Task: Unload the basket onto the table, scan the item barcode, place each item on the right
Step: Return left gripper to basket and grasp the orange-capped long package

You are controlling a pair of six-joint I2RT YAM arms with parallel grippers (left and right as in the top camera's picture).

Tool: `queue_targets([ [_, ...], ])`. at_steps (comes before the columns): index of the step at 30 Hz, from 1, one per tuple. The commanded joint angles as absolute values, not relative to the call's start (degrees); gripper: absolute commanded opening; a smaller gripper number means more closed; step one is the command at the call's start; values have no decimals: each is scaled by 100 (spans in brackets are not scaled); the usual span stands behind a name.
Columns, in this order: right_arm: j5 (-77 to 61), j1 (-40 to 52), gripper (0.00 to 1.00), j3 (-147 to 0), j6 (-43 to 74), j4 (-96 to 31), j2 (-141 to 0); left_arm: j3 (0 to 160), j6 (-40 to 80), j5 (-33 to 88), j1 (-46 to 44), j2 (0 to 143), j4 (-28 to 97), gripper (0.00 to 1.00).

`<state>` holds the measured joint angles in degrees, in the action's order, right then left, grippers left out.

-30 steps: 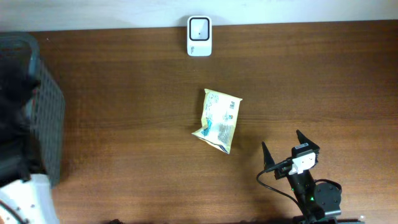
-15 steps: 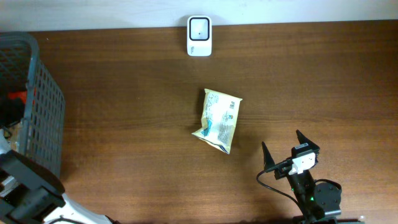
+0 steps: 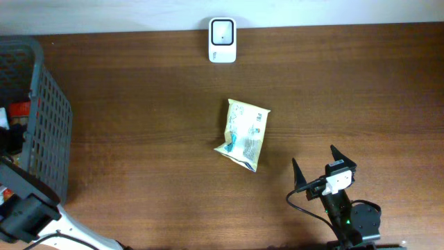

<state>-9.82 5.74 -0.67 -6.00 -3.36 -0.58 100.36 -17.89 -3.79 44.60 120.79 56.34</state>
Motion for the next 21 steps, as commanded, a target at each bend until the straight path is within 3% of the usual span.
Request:
queue_targets([
  [1,-1007,604,99,-32,-554,-344,-19,10044,-1968,-259,4486,12296,5607,100],
  [9,-1009,604,99,-32,-552,-344,-19,10042,-2025,-580,4604,12905,5437,99],
  [10,-1009,604,99,-32,-554,-344,-19,10044,-2025,-576,4604,12947,5459,90],
  [11,-1009,604,99,-32,-552,-344,-19,10044,-2025,-576,4604,12947,5463,68],
  [15,-1009,604,99,-32,-554,-344,-19,10047,-2023,-530,4602,12943,5555,12],
  [16,-1007,604,99,-32,-554,-346,-19,10053,-2021,-528,4602,12940,5572,3],
  [19,-1007,604,99,-32,-554,-346,-19,10333,-1675,-502,4580,12860,5719,0],
  [21,-1009,604,99,-32,-554,-344,-19,10838,-1610,375,4582,12558,5948,0],
])
